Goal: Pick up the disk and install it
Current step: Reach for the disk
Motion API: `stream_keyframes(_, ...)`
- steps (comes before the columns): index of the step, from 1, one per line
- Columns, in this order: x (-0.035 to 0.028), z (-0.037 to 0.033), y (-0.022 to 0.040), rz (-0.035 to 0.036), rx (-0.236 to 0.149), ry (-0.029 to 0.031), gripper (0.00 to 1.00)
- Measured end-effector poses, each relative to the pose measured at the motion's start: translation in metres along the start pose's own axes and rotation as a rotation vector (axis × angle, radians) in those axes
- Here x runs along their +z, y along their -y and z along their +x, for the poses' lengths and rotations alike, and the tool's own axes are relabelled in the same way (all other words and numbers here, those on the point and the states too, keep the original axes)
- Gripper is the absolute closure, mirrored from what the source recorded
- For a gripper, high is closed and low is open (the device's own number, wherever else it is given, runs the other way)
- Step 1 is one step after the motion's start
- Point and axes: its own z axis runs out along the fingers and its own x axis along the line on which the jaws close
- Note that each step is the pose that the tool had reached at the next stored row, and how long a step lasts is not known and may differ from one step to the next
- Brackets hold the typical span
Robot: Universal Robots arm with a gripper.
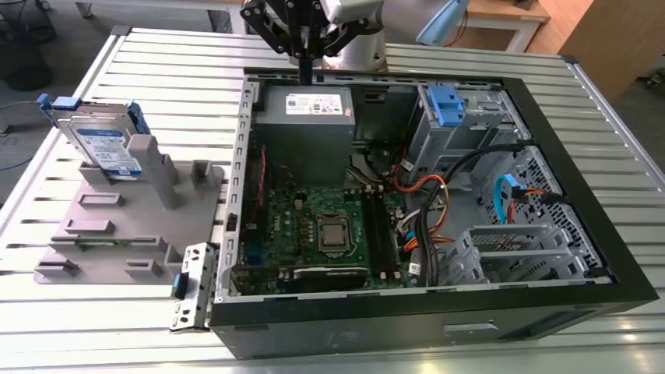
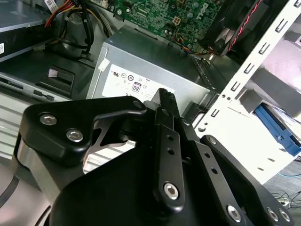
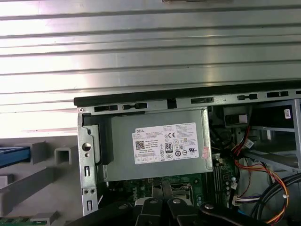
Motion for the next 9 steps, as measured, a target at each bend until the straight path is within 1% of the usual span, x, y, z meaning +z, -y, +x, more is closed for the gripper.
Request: stream_keyframes(9,-0.0001,0.0036,0.0003,0.0,0.0,0.0,0.89)
